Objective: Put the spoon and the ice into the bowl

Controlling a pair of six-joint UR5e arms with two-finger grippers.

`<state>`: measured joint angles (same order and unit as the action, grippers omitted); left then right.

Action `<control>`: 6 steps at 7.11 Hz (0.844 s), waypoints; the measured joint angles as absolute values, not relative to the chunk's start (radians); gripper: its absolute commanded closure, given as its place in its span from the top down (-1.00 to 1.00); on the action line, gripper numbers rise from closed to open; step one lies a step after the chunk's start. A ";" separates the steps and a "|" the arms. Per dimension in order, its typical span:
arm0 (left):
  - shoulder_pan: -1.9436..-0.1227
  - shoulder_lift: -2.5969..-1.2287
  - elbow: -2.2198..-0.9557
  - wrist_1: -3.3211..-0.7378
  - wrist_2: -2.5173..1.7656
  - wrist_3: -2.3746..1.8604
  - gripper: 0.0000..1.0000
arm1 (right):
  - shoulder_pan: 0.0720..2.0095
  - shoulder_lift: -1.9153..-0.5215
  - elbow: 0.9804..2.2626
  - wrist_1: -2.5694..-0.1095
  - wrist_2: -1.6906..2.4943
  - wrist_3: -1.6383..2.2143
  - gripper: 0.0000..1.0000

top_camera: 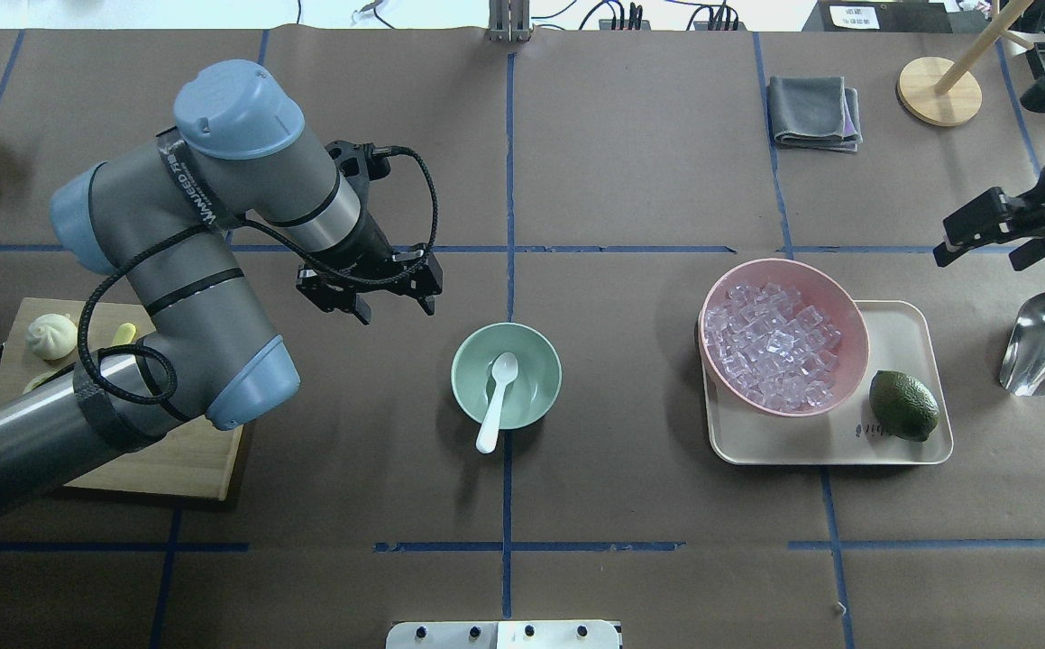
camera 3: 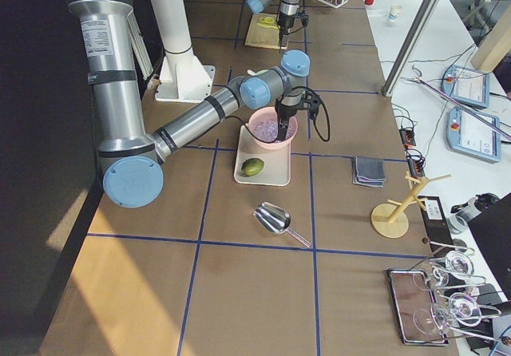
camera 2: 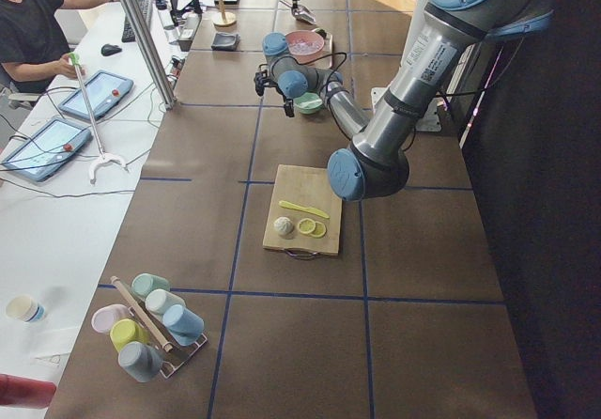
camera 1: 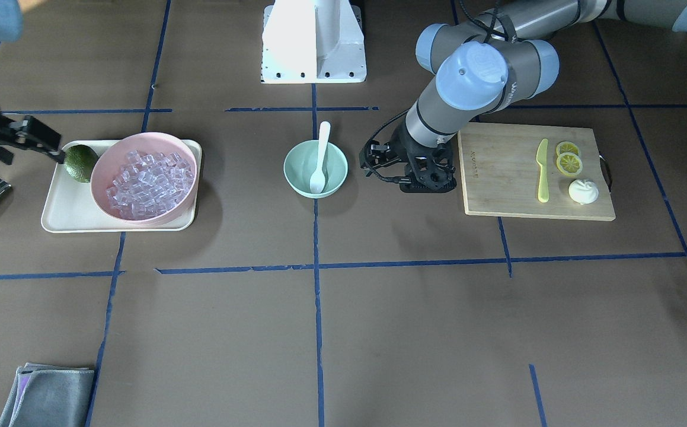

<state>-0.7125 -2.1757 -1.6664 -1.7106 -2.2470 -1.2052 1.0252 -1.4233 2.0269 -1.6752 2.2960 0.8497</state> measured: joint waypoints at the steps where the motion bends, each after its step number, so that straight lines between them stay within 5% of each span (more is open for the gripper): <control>1: -0.717 -2.168 -1.669 -1.711 -2.246 -1.205 0.82 | 0.939 -1.392 2.038 -1.675 2.212 0.986 0.95; 6: -0.719 -2.159 -1.671 -1.715 -2.246 -1.204 0.89 | 0.732 -1.336 1.959 -1.545 2.044 1.244 0.81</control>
